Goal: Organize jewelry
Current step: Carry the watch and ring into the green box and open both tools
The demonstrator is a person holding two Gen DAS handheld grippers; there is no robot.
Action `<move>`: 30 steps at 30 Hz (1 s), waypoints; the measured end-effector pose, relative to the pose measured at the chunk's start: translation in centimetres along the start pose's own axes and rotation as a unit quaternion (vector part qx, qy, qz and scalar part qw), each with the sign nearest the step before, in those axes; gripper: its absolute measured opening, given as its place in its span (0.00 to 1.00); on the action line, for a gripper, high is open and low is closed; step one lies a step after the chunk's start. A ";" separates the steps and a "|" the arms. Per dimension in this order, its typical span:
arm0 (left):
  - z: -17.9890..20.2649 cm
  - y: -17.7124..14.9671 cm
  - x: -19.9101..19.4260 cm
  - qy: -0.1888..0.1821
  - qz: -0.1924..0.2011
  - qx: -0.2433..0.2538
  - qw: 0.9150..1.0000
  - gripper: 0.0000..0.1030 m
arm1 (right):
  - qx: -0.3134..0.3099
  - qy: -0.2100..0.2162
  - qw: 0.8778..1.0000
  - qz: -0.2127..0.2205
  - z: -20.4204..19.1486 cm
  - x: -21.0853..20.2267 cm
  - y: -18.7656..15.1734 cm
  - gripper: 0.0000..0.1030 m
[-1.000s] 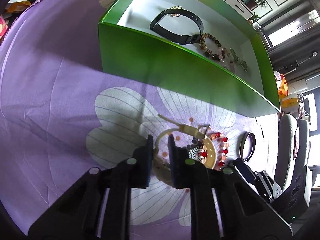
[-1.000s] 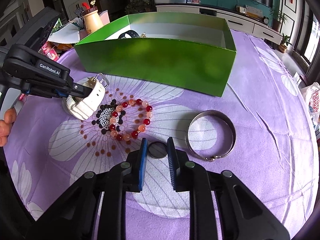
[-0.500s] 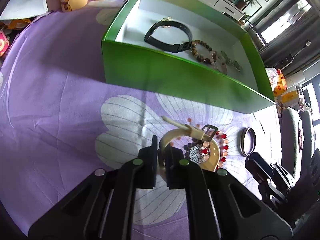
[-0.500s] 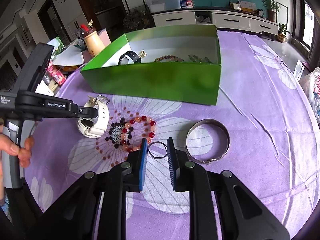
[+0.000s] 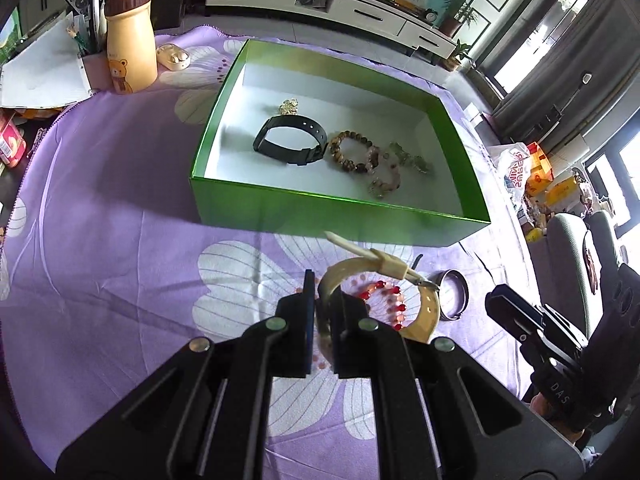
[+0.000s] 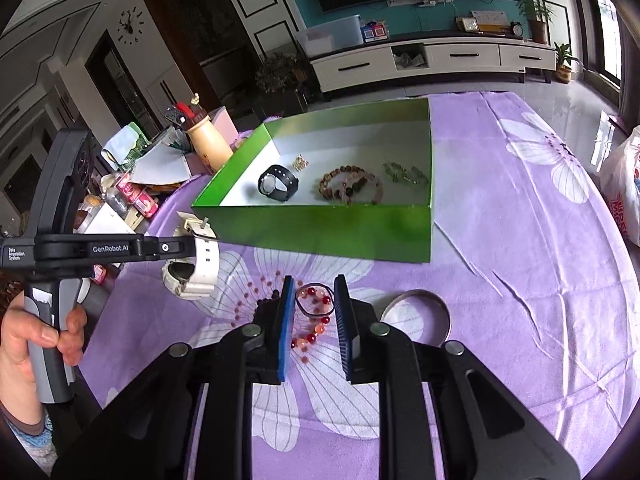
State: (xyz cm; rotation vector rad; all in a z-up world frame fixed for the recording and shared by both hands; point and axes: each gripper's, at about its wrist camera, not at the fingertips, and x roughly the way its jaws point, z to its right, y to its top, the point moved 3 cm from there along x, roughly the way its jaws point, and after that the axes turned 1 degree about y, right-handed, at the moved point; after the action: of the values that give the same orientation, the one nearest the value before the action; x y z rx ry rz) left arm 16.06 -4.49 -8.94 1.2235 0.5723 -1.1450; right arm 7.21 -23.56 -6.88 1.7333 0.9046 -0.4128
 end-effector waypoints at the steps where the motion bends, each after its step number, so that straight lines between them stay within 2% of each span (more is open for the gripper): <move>1: -0.1 0.0 -0.2 -0.001 0.001 0.000 1.000 0.06 | -0.001 0.001 1.000 0.001 -0.1 -0.1 0.1 0.19; 12: 0.3 0.1 -0.8 0.003 0.008 0.009 1.000 0.06 | -0.002 0.003 1.000 0.009 -0.4 -0.8 0.9 0.19; 30: 1.3 2.5 -2.1 0.004 0.033 0.033 0.999 0.06 | -0.028 -0.024 0.999 0.034 -0.6 -1.4 4.1 0.19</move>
State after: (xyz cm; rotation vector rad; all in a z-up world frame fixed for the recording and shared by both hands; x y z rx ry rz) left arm 17.27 -5.11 -5.73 1.2941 0.5008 -1.1118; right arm 9.24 -24.05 -3.04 1.6912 0.8137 -0.3804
